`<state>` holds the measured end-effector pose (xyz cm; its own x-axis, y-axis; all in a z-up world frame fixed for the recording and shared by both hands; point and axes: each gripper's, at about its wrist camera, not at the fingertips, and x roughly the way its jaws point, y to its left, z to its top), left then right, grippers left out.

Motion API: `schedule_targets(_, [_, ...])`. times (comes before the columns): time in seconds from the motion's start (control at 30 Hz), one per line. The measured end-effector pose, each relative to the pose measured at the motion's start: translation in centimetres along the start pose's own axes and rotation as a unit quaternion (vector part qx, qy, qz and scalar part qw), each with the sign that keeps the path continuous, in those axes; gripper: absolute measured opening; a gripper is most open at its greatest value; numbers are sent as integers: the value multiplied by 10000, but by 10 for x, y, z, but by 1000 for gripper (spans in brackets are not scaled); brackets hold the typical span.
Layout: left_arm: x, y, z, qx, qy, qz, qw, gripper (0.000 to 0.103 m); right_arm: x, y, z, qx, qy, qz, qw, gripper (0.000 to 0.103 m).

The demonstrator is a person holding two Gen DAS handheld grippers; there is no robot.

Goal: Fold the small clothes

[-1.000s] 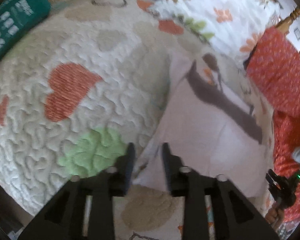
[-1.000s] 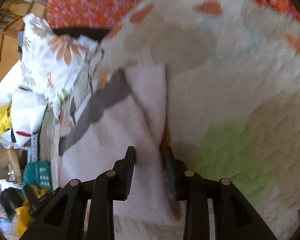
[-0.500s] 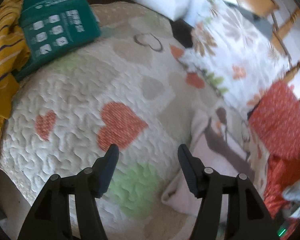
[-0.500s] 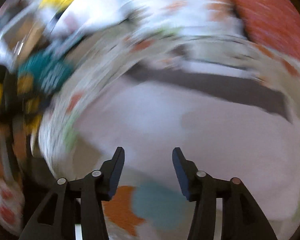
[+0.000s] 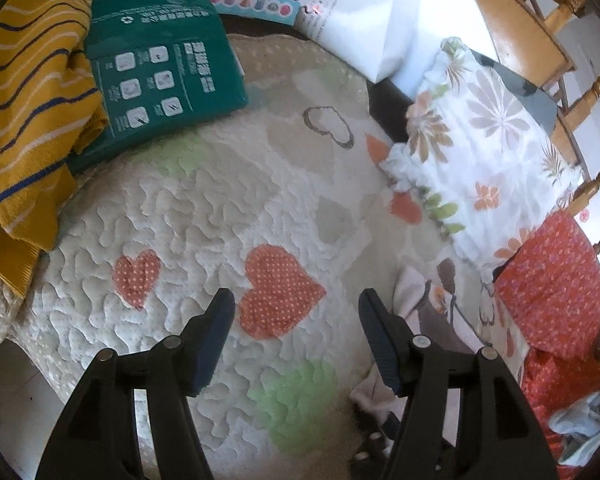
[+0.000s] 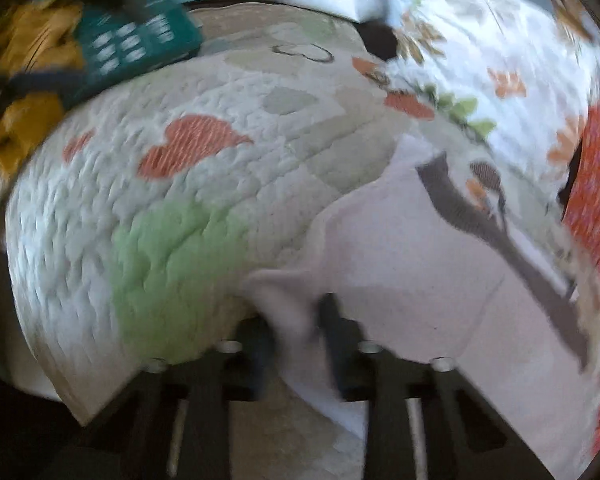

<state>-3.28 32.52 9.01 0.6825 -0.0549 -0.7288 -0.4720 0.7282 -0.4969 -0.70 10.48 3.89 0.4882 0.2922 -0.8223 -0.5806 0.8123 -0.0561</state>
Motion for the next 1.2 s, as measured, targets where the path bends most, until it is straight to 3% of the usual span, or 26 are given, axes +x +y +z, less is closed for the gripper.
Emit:
schedule_targets(0.1, [3,-13,-7,218,22,28,9998,63,-15,-24,4,733,-79,443,9963,8])
schedule_targets(0.23, [12,-40,-21,558,105,1,9984,63,-64,-92,-5,1706,-562,577,9820,5])
schedule_targets(0.33, [22,-63,-36,763,266,-102,9967,63,-109,-169,-35,2455,-945,317,9643,5])
schedule_targets(0.47, [34,-99,-58,1160,458,-232,9919,63,-157,-258,-110,3431,-1105,-185,9326,5])
schedule_targets(0.53, [40,-119,-72,1410,582,-333,9877,63,-173,-286,-159,3904,-1018,-432,9140,5])
schedule_targets(0.63, [52,-146,-95,1787,757,-398,9802,63,-173,-301,-216,4189,-575,-787,9028,5])
schedule_targets(0.7, [59,-161,-110,1973,874,-408,9756,63,-156,-309,-250,4457,-185,-638,8927,6])
schedule_targets(0.8, [67,-177,-127,2156,1011,-443,9702,63,-148,-317,-266,4700,-97,-278,8822,8])
schedule_targets(0.87, [69,-188,-140,2334,1095,-495,9649,63,-156,-319,-262,4665,-272,-258,8837,12])
schedule_targets(0.93, [71,-201,-153,2565,1196,-599,9573,63,-172,-320,-251,4430,-468,-613,8932,28])
schedule_targets(0.97, [72,-205,-157,2632,1222,-640,9548,63,-177,-321,-247,4353,-526,-752,8956,30])
schedule_targets(1.13, [79,-230,-178,2874,1385,-859,9438,63,-170,-339,-221,4105,-426,-843,9070,32])
schedule_targets(1.2, [81,-238,-185,2900,1411,-952,9418,63,-153,-348,-209,4049,-277,-627,9118,32])
